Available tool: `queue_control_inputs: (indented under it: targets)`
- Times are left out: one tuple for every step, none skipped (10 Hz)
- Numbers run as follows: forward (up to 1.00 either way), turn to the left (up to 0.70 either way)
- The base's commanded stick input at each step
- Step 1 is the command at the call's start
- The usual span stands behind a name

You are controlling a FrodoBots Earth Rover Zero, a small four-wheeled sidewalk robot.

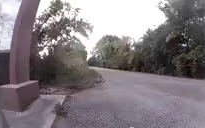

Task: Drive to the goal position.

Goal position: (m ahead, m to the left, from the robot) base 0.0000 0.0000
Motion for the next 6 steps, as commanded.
queue_control_inputs:
  targets:
    - [0.05,0.0]
    - [0.05,0.0]
    - [0.05,0.0]
    - [0.05,0.0]
    - [0.05,0.0]
    - [0.05,0.0]
